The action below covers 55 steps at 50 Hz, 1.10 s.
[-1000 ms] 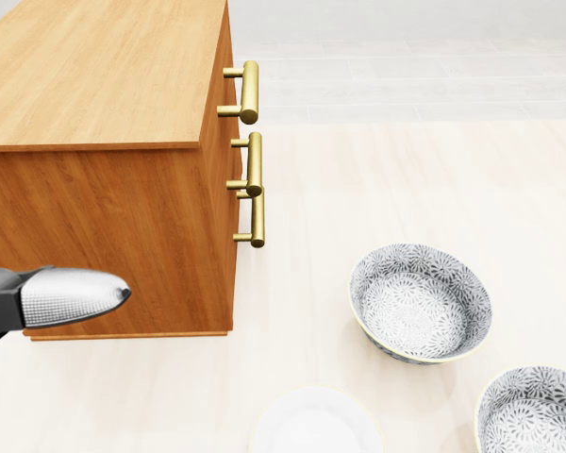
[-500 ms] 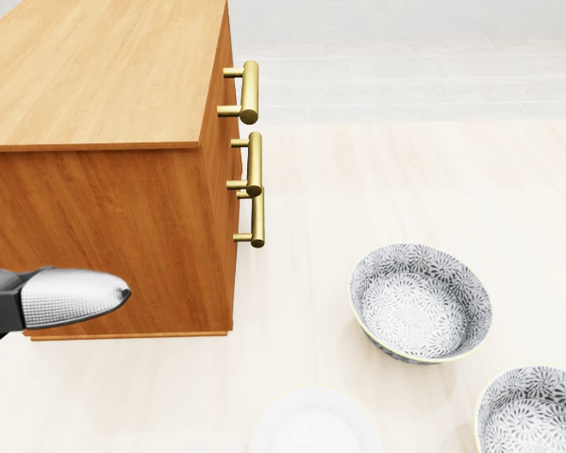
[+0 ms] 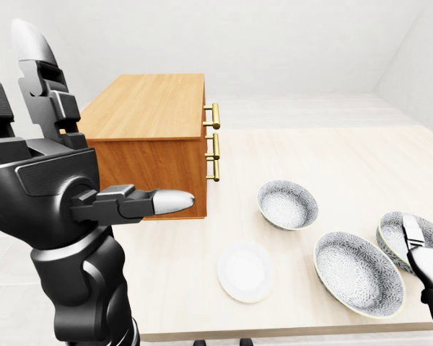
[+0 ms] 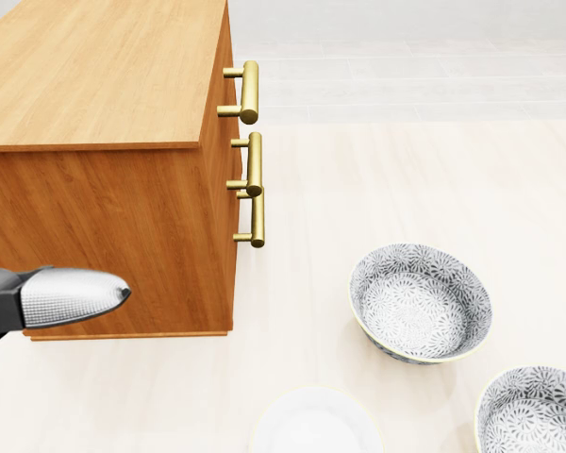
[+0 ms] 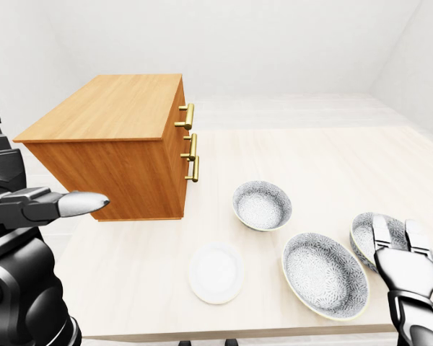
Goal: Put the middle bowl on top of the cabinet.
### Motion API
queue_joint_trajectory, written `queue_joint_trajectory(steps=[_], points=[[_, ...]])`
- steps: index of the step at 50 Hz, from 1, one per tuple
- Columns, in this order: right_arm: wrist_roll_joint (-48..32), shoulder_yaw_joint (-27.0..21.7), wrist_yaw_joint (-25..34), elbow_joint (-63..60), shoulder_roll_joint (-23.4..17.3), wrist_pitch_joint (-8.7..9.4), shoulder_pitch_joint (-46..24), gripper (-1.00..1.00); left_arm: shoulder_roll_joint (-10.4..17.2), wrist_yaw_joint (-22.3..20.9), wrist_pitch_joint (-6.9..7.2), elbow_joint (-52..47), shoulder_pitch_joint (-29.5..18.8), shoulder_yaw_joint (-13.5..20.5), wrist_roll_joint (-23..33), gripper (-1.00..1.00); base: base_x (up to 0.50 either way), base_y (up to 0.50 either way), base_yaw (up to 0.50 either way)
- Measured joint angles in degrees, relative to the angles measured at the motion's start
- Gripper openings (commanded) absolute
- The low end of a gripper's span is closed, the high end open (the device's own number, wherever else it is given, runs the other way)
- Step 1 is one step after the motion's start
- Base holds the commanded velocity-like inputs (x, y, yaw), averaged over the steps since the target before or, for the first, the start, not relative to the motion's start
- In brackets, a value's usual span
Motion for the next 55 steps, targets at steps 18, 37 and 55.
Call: queue_joint_trajectory(steps=[18,37,55], points=[[1.7,4.2,0.0,6.3,-1.8,0.0,-2.3,1.0,0.0,0.0,0.0,0.0,-0.1,0.1,0.0,1.0,0.0,0.0,0.0],[2.9,7.4,0.0,10.9,-3.4,0.0,-6.1,1.0,0.1,0.0,0.0,0.1,-0.1,0.1,0.1,1.0,0.0,0.0,0.0],[5.4,12.4,0.0,15.4,-4.0,0.01,-10.7,-1.0,0.0,-0.1,0.0,0.0,0.0,-0.1,0.4,1.0,0.0,0.0,0.0]])
